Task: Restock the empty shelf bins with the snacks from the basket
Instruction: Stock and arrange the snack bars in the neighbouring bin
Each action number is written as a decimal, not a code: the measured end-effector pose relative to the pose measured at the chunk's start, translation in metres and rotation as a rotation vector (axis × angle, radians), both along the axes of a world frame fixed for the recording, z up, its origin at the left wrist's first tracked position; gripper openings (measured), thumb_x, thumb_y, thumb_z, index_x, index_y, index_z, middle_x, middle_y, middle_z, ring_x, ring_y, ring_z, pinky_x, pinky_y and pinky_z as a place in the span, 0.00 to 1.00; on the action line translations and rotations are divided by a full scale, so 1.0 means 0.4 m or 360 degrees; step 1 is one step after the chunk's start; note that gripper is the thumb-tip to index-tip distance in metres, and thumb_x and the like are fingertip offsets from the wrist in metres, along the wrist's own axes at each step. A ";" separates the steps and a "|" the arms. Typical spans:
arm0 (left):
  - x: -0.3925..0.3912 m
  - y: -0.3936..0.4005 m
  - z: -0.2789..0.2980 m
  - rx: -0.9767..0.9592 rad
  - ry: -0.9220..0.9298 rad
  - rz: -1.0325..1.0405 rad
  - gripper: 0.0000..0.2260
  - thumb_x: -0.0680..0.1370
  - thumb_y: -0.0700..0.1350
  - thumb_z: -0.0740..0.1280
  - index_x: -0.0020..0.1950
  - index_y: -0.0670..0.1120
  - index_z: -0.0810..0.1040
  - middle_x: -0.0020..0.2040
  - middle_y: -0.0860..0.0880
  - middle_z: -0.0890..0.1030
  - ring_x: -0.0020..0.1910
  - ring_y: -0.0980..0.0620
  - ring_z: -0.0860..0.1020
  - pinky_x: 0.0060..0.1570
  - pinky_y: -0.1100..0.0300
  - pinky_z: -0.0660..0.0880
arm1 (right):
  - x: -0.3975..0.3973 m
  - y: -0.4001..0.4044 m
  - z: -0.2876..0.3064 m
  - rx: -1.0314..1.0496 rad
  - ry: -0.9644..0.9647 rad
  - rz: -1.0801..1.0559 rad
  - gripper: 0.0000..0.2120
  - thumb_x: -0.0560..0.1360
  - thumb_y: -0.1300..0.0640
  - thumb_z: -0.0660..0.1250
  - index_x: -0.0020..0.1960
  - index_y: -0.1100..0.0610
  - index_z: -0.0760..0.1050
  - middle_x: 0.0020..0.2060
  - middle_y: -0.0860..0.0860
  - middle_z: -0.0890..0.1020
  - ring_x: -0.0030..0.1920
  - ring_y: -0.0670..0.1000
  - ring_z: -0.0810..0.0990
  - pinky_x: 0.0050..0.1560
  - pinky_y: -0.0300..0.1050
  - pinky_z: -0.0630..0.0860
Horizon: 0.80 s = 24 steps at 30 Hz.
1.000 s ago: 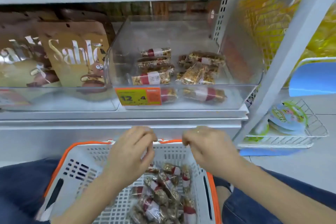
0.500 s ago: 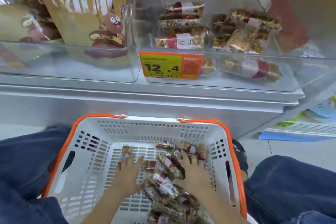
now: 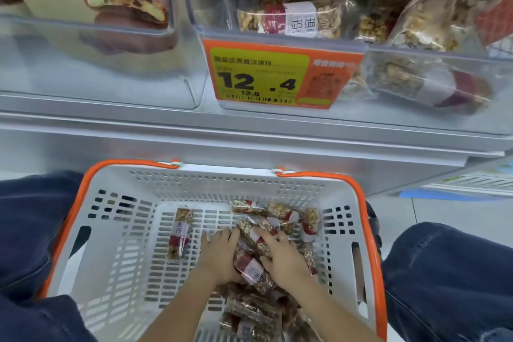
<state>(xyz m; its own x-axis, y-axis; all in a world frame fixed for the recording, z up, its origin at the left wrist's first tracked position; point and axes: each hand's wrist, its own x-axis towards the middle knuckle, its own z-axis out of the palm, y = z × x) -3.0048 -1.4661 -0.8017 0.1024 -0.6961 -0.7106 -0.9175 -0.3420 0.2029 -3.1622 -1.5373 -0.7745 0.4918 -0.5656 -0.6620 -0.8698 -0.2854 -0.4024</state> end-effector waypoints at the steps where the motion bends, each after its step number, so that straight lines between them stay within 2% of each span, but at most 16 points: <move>1: 0.002 0.000 0.000 0.0024 0.0010 -0.0006 0.49 0.63 0.66 0.72 0.75 0.50 0.51 0.71 0.46 0.61 0.71 0.44 0.59 0.70 0.40 0.53 | 0.000 -0.005 0.003 0.0017 -0.0010 -0.0028 0.30 0.78 0.58 0.59 0.73 0.35 0.52 0.71 0.55 0.61 0.64 0.58 0.69 0.58 0.52 0.74; 3: 0.006 0.008 0.000 0.0042 0.0072 0.0025 0.47 0.63 0.67 0.71 0.74 0.53 0.52 0.69 0.44 0.61 0.68 0.42 0.60 0.65 0.43 0.63 | 0.000 -0.010 0.005 0.0051 -0.0017 -0.0074 0.30 0.78 0.58 0.60 0.73 0.35 0.53 0.71 0.56 0.62 0.63 0.58 0.71 0.58 0.51 0.75; 5: 0.008 0.021 0.003 0.0034 0.0176 0.0093 0.43 0.62 0.68 0.71 0.71 0.57 0.57 0.66 0.44 0.61 0.66 0.43 0.60 0.60 0.47 0.69 | -0.008 -0.009 0.012 0.0091 -0.0033 -0.0126 0.30 0.77 0.57 0.61 0.73 0.35 0.54 0.70 0.56 0.63 0.62 0.58 0.73 0.59 0.49 0.74; 7: 0.000 0.027 0.014 0.0048 0.0371 0.0240 0.42 0.60 0.68 0.73 0.69 0.60 0.61 0.65 0.46 0.59 0.66 0.42 0.62 0.61 0.49 0.69 | -0.022 -0.002 0.030 0.0113 -0.0091 -0.0177 0.29 0.77 0.56 0.62 0.73 0.38 0.56 0.66 0.56 0.69 0.60 0.56 0.74 0.60 0.48 0.73; 9: -0.019 0.026 0.024 0.0024 0.0549 0.0379 0.39 0.62 0.65 0.74 0.69 0.60 0.62 0.66 0.46 0.59 0.65 0.43 0.68 0.63 0.52 0.69 | -0.037 0.004 0.054 0.0119 -0.0164 -0.0219 0.28 0.77 0.56 0.63 0.74 0.41 0.58 0.61 0.55 0.73 0.58 0.54 0.75 0.59 0.46 0.72; 12: -0.053 0.029 0.043 0.0047 0.0600 0.0437 0.40 0.70 0.60 0.71 0.76 0.58 0.54 0.72 0.40 0.57 0.66 0.42 0.69 0.66 0.54 0.67 | -0.054 0.003 0.089 0.0140 -0.0210 -0.0278 0.29 0.77 0.58 0.62 0.73 0.41 0.59 0.58 0.54 0.74 0.55 0.54 0.76 0.56 0.44 0.74; 14: -0.076 0.049 0.053 0.0114 0.0607 0.0511 0.40 0.72 0.58 0.71 0.77 0.56 0.51 0.72 0.41 0.59 0.67 0.42 0.68 0.66 0.55 0.66 | -0.064 -0.002 0.108 0.0165 -0.0243 -0.0331 0.30 0.76 0.59 0.62 0.73 0.39 0.58 0.56 0.55 0.74 0.47 0.53 0.77 0.48 0.45 0.76; 16: -0.096 0.078 0.063 0.0079 0.0566 0.0617 0.40 0.72 0.55 0.72 0.77 0.54 0.52 0.73 0.42 0.61 0.68 0.44 0.68 0.65 0.57 0.67 | -0.077 -0.003 0.132 0.0131 -0.0282 -0.0323 0.30 0.76 0.59 0.62 0.73 0.40 0.59 0.51 0.55 0.76 0.38 0.51 0.72 0.40 0.41 0.71; 18: -0.103 0.093 0.080 0.0010 0.0606 0.0741 0.38 0.73 0.49 0.73 0.76 0.51 0.55 0.74 0.42 0.61 0.68 0.45 0.68 0.63 0.61 0.68 | -0.090 -0.004 0.166 0.0076 -0.0329 -0.0297 0.29 0.77 0.59 0.63 0.74 0.43 0.59 0.49 0.54 0.76 0.31 0.47 0.68 0.36 0.41 0.67; 19: -0.099 0.093 0.095 -0.0040 0.0641 0.0790 0.36 0.73 0.46 0.72 0.76 0.48 0.58 0.74 0.42 0.62 0.67 0.46 0.69 0.61 0.64 0.69 | -0.096 -0.006 0.185 0.0046 -0.0354 -0.0289 0.29 0.77 0.58 0.63 0.74 0.43 0.59 0.51 0.55 0.75 0.30 0.45 0.67 0.36 0.41 0.68; 21: -0.077 0.080 0.134 -0.0189 0.0651 0.0856 0.32 0.73 0.42 0.73 0.73 0.42 0.62 0.70 0.44 0.69 0.59 0.48 0.75 0.53 0.67 0.73 | -0.108 -0.014 0.219 -0.0005 -0.0363 -0.0259 0.28 0.77 0.57 0.63 0.74 0.43 0.59 0.59 0.57 0.74 0.32 0.47 0.72 0.39 0.41 0.71; 23: -0.046 0.052 0.195 -0.0331 0.0697 0.0971 0.32 0.72 0.42 0.74 0.72 0.43 0.63 0.58 0.51 0.75 0.48 0.51 0.78 0.43 0.61 0.77 | -0.116 -0.028 0.260 -0.0037 -0.0396 -0.0235 0.28 0.76 0.56 0.64 0.73 0.42 0.60 0.64 0.56 0.72 0.44 0.53 0.78 0.41 0.40 0.70; 24: -0.030 0.035 0.237 -0.0377 0.0712 0.0970 0.32 0.72 0.43 0.74 0.72 0.44 0.63 0.55 0.54 0.74 0.45 0.51 0.77 0.38 0.61 0.76 | -0.118 -0.037 0.287 -0.0045 -0.0450 -0.0228 0.27 0.76 0.56 0.65 0.72 0.42 0.62 0.65 0.55 0.72 0.48 0.54 0.78 0.42 0.40 0.71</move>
<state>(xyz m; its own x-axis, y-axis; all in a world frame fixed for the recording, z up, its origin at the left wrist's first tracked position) -3.0170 -1.4522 -0.7070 0.2540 -0.7472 -0.6141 -0.3966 -0.6596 0.6385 -3.2095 -1.5519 -0.6595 0.5681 -0.6586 -0.4934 -0.7568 -0.1826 -0.6276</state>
